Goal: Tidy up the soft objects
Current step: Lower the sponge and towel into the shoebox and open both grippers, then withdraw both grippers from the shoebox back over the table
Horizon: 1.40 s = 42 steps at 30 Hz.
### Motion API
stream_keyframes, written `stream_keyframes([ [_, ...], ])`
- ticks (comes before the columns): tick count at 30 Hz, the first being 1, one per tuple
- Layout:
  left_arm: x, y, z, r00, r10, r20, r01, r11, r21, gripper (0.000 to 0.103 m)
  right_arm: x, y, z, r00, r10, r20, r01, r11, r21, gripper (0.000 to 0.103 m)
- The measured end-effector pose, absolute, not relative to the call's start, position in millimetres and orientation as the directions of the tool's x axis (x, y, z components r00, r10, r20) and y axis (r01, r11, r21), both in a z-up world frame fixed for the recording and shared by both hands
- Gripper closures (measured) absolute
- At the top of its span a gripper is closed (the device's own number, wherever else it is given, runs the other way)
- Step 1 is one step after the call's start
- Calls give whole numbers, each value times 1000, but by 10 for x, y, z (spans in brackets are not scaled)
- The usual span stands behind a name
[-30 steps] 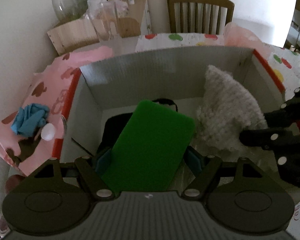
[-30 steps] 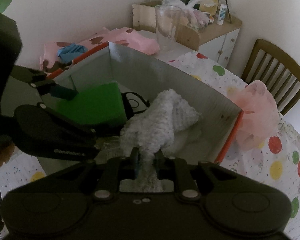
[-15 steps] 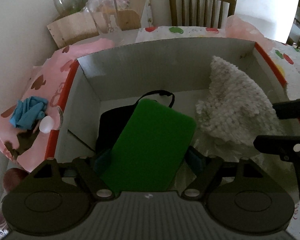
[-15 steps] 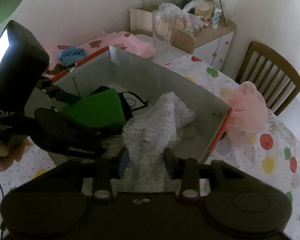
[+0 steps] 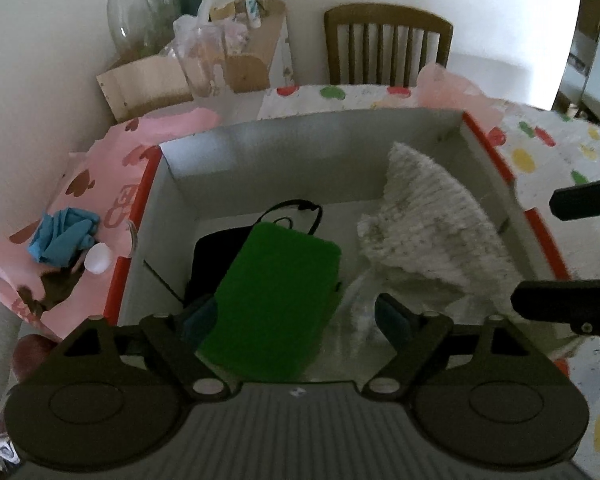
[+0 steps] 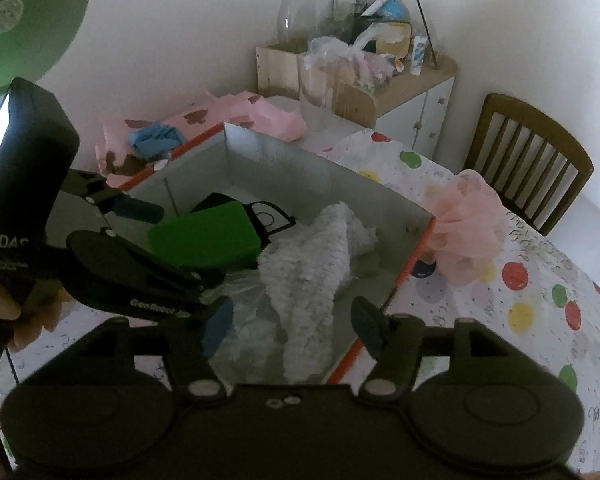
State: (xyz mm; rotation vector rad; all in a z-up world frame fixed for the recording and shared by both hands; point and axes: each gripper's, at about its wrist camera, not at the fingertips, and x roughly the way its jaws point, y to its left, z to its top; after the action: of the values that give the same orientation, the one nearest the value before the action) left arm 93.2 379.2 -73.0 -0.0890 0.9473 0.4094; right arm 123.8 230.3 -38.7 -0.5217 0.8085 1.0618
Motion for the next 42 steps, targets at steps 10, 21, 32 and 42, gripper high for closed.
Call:
stream_keyframes([
  [10, 688, 3612, -468, 589, 248, -770, -379, 925, 8, 10, 1088, 1881, -152, 236, 623, -745, -907, 417, 61, 19],
  [21, 476, 3197, -240, 683, 177, -709, -323, 943, -76, 1, 886, 1235, -3, 274, 661, -699, -900, 433, 57, 4],
  [32, 422, 2394, -210, 730, 72, -680, -220, 966, -134, 1, 799, 398, 57, 313, 659, -684, -853, 512, 103, 3],
  [42, 451, 1728, -191, 780, 31, -625, -169, 972, -163, 1, 890, -447, 2, 400, 615, -680, -763, 634, 125, 3],
])
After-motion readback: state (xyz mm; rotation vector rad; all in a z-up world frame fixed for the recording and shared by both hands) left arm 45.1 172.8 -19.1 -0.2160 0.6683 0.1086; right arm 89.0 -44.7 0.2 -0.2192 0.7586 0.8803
